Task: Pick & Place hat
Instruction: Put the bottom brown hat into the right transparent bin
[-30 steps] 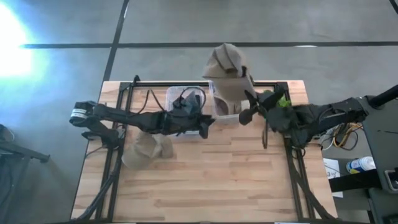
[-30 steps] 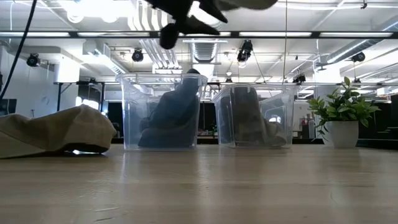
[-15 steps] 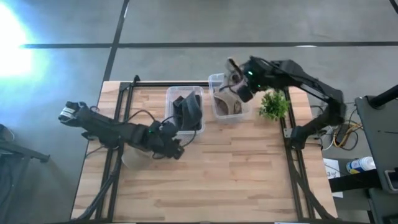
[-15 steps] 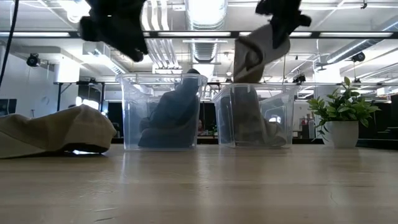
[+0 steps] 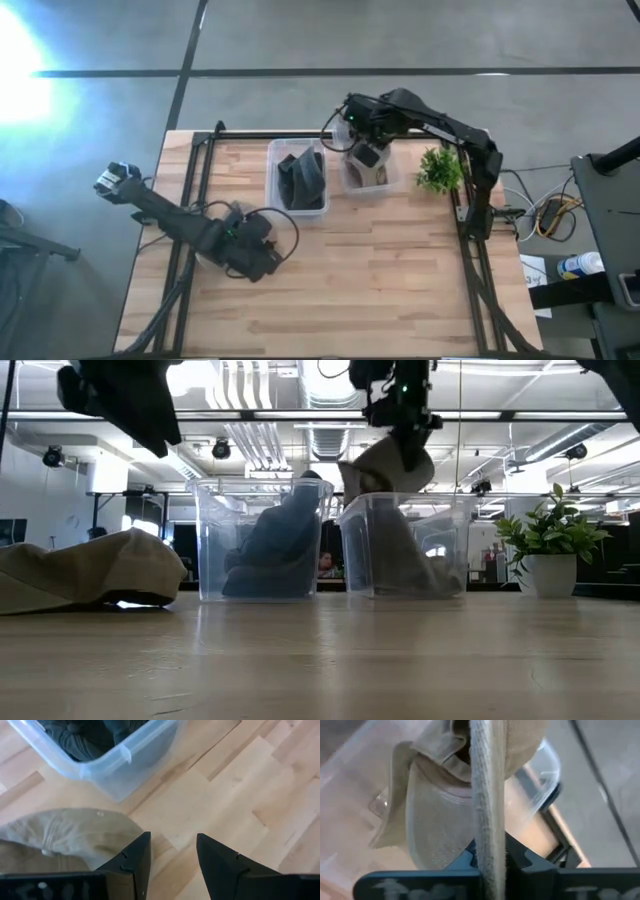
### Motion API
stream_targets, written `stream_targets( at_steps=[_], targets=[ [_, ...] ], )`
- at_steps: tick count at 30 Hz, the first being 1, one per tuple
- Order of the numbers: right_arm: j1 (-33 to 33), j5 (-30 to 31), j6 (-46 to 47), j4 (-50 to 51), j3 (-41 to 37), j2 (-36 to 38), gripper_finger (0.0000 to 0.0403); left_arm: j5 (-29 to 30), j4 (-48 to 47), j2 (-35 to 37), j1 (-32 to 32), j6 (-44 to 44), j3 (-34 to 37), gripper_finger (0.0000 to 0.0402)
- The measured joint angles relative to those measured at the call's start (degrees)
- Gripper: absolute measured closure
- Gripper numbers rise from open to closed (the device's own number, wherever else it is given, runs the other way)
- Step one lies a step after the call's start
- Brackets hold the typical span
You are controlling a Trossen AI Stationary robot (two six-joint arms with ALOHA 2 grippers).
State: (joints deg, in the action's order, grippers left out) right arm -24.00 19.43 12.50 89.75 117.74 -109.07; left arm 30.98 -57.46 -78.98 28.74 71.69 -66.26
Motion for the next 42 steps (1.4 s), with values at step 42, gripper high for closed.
stream_targets(
  at_steps=[42],
  targets=[
    [3.7, -10.5, -9.6, -5.0, -26.7, 4.6, 0.0321, -1.9, -11.3, -0.1, 2.9, 8.5, 0.0, 0.0251]
  ],
)
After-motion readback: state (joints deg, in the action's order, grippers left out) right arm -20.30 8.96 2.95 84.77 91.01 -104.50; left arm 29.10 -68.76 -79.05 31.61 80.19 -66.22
